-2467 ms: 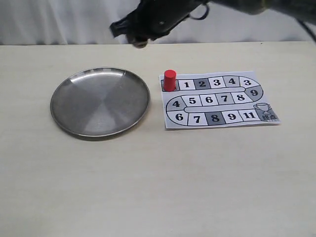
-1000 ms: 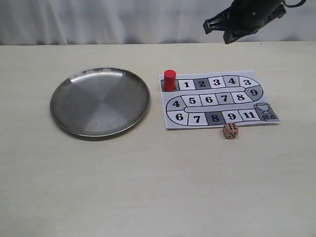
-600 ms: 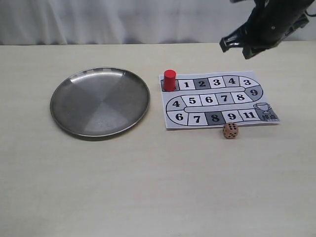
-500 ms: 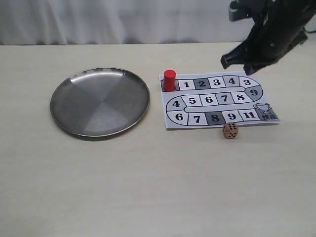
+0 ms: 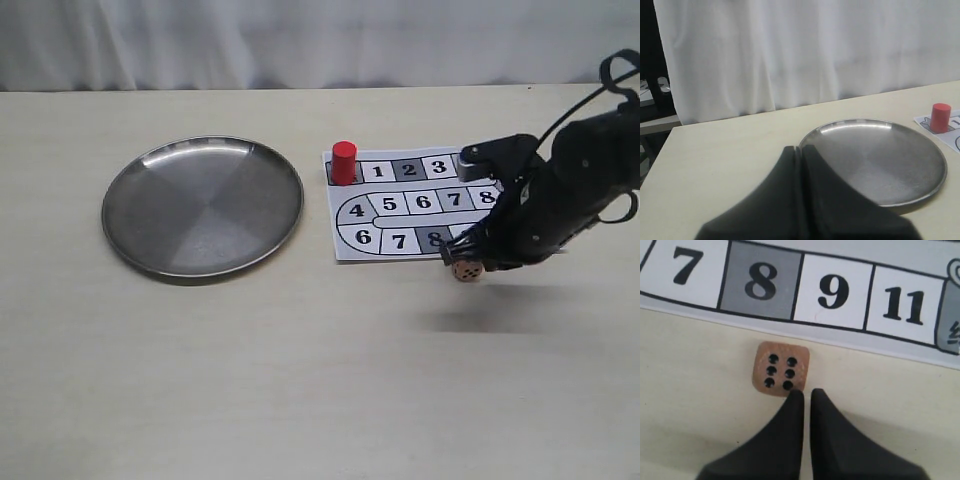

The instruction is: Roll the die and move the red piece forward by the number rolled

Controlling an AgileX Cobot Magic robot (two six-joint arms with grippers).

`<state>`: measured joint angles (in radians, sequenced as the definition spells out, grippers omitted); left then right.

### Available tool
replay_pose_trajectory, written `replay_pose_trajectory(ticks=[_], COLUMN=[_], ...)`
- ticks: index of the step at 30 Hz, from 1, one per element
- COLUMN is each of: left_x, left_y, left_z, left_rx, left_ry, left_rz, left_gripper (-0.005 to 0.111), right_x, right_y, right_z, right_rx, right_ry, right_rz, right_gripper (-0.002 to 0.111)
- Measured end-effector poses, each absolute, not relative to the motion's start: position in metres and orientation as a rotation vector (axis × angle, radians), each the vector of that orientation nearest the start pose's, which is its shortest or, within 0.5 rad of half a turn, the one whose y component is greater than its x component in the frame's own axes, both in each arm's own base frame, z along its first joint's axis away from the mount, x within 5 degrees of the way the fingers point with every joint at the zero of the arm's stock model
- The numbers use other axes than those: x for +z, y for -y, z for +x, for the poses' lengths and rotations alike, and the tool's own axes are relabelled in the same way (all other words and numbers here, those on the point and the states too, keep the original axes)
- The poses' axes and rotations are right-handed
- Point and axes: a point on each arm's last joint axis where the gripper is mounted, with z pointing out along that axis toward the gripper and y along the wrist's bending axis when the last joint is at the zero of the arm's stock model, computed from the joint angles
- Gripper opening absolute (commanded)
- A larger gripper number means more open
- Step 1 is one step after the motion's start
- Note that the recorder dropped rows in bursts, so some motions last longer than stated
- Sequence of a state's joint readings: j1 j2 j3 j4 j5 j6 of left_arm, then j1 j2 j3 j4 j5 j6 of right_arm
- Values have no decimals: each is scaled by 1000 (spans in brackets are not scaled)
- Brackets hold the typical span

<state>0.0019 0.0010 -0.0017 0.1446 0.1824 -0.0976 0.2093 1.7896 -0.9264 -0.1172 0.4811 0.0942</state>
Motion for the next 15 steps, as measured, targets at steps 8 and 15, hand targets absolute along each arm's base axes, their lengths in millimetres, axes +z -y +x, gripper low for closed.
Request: replay_pose_trajectory(ticks=[8, 15], left_x=[197, 197], left_y=[-2, -2], left_z=[56, 56], left_rx=[57, 57], left_ry=[-1664, -1664], left_rz=[16, 16], left_gripper=[0, 0], right_x=[117, 109], right_y=[-60, -60], right_z=[293, 285], right_rx=[29, 59], right_ry=[-2762, -2691], right_rz=[-243, -234], right_gripper=[4, 4])
